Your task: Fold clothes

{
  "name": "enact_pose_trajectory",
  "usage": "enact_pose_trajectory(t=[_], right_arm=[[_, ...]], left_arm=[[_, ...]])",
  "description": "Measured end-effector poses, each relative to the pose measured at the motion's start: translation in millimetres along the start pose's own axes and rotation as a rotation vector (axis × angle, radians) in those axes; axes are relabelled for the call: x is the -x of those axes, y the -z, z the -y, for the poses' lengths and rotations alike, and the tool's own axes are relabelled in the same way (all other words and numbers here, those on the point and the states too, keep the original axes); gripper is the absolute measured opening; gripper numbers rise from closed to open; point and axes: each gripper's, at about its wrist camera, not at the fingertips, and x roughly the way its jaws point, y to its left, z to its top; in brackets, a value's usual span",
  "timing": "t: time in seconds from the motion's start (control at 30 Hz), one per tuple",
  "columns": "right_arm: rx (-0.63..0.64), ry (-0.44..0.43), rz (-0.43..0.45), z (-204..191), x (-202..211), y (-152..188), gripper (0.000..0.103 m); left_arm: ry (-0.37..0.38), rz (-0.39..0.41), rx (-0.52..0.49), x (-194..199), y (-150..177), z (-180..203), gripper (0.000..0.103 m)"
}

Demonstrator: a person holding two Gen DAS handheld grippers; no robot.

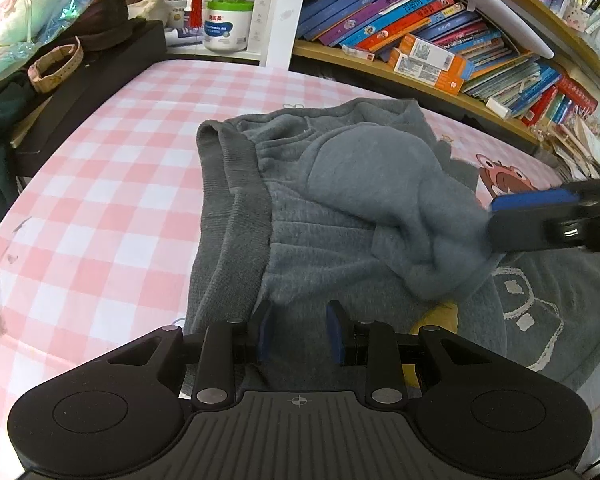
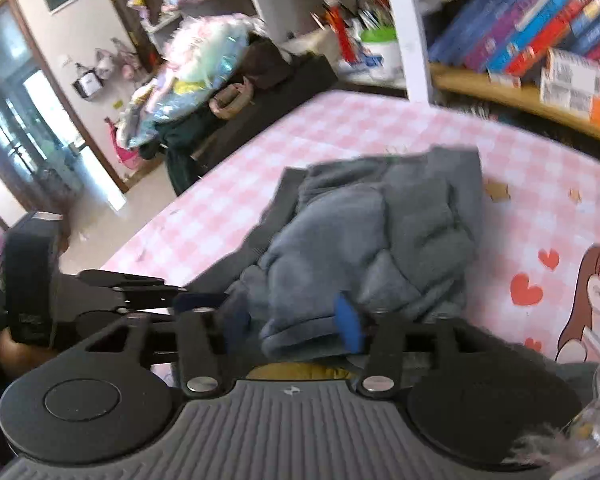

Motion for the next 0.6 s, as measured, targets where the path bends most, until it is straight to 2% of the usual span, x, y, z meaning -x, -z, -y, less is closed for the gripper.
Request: enact_pose_trajectory(t=[0.1,0.33,0.43,0.6], right_arm=[[0.026,0.015,0.011,2.9,13.1,-4.9,0.062],[-0.069,0.130,-0.020,25.2,13.9,1.5,0.063],[-0.098,0.135,-0.028,29.2,15.2,9.1,0.064],[-0.199,0.089,-0.039,33.7,15.7,20.6,0.064]], left_arm=[[0.001,0.002,0.001,0.1,0.0,-0.3,0.029],[0.015,0.007,0.013,0.9,0.4,-3.3,0.029],[0.021,0.008,0.017,0.7,0.6,-4.2,0.029],[0.030,0.011,0.020,0.4,0.7,-6.2,0.029]])
